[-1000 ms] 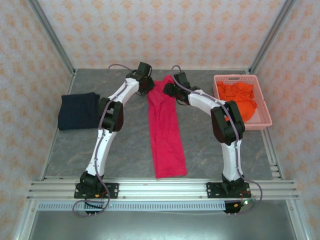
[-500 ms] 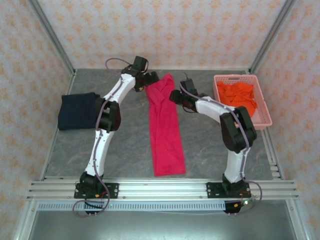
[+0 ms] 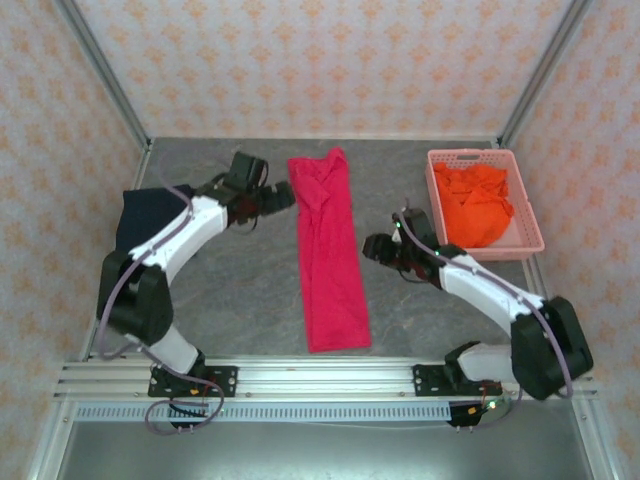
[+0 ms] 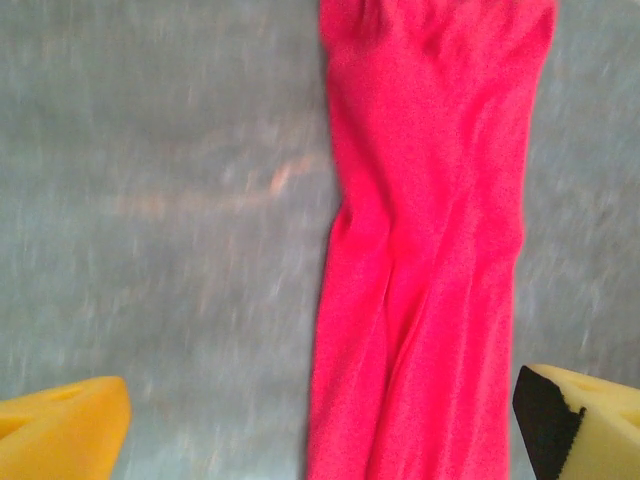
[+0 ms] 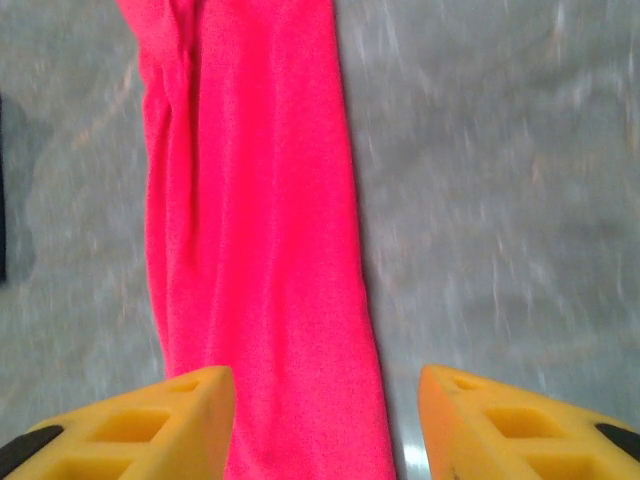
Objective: Fold and stack the t-shirts
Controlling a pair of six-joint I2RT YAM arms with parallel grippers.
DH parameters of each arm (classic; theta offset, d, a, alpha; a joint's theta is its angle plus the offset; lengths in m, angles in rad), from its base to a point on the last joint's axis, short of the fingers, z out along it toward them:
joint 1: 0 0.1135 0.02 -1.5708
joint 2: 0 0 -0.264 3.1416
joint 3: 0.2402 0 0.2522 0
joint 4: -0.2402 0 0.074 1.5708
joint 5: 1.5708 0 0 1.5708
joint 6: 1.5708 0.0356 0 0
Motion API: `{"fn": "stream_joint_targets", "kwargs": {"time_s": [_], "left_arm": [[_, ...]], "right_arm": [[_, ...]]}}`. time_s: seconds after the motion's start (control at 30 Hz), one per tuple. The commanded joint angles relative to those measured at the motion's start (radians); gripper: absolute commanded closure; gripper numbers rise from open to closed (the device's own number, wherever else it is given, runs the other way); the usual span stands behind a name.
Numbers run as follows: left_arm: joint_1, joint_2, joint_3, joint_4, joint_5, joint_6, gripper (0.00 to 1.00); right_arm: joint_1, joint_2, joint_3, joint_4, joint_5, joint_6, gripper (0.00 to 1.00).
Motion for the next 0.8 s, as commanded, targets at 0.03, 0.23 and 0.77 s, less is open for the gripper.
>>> {"fn": "stream_joint_targets", "kwargs": {"time_s": [0.03,0.23,0.77], "left_arm": [[-0.081,-0.175,-0.205,0.007,-0.022,-0.072,0.00],[-0.225,-0.401,-0.442,-0.049,-0.005,-0.230,0.03],[-0.415,-0.333,-0.565,0.015,-0.032,-0.349,0.11]], "right_arm": [[0.056,-0.155,-0.093,-0.169,-0.093,0.078,0.47],[0.179,-0.216,-0.160,-0.239,-0.165,0.164,0.47],[0.274,0.054,-0.249,0.127,-0.215,0.283,0.74]]}}
